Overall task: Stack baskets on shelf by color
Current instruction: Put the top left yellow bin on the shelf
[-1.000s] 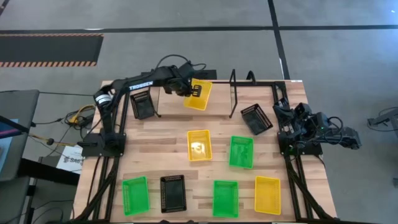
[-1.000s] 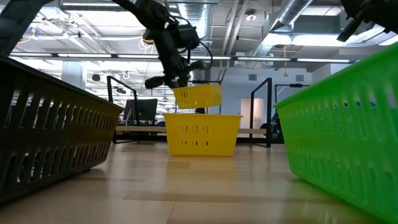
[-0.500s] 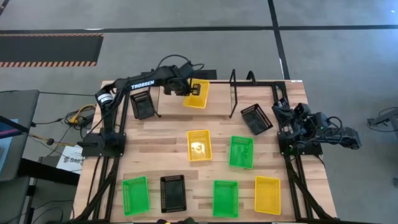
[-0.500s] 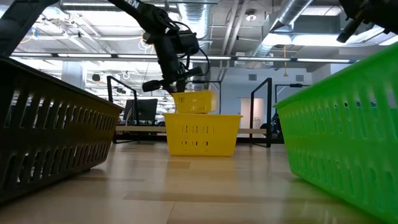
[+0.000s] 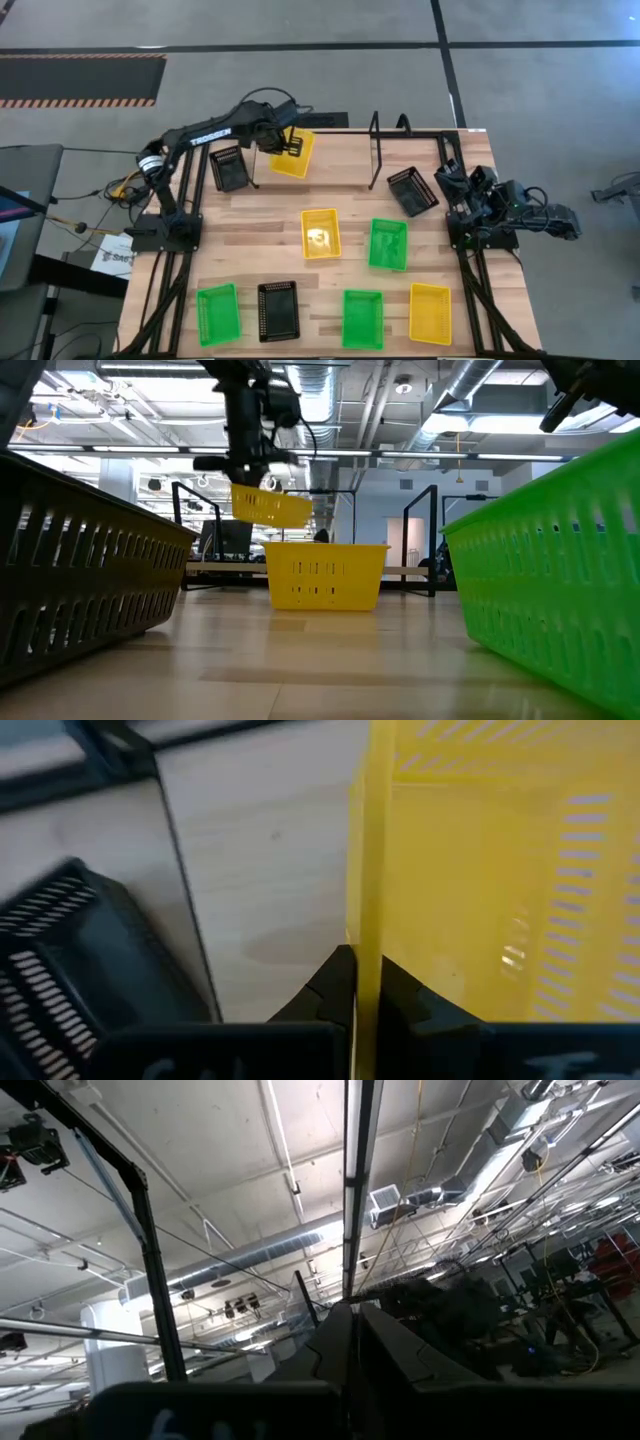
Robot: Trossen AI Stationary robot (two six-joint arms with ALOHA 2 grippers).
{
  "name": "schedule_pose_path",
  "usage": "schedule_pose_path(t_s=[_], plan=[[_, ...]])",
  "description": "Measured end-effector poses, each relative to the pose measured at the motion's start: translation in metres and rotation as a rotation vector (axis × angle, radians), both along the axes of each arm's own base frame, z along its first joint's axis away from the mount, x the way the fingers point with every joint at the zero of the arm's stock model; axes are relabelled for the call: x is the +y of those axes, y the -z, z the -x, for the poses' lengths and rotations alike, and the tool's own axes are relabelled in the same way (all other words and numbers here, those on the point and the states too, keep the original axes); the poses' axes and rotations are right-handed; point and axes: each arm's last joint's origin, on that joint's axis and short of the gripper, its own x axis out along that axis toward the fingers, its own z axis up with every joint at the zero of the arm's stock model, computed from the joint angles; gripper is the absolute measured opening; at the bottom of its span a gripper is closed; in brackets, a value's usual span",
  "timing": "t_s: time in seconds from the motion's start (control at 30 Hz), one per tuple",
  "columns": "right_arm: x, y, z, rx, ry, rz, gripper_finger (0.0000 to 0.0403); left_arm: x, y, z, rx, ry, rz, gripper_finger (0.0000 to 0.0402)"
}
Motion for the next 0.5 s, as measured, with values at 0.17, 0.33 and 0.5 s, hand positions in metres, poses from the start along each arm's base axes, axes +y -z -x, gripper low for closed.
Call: schedule_pose_path(t_s=[0.17, 0.33, 0.5], plan=[[0.0, 0.0, 0.0, 0.002, 0.004, 0.005, 0.0047, -0.007, -0.011, 0.017, -0.015, -0.043, -0.037, 0.0], [0.0, 0.0, 0.0, 0.002, 0.004, 0.005, 0.0047, -0.019, 0.009, 0.035, -0.018, -0.084, 0.001, 0.0], [0.0, 0.0, 0.0, 0.002, 0.004, 0.005, 0.0047, -0.024, 0.025, 0.047, -0.162, -0.14, -0.014, 0.0]])
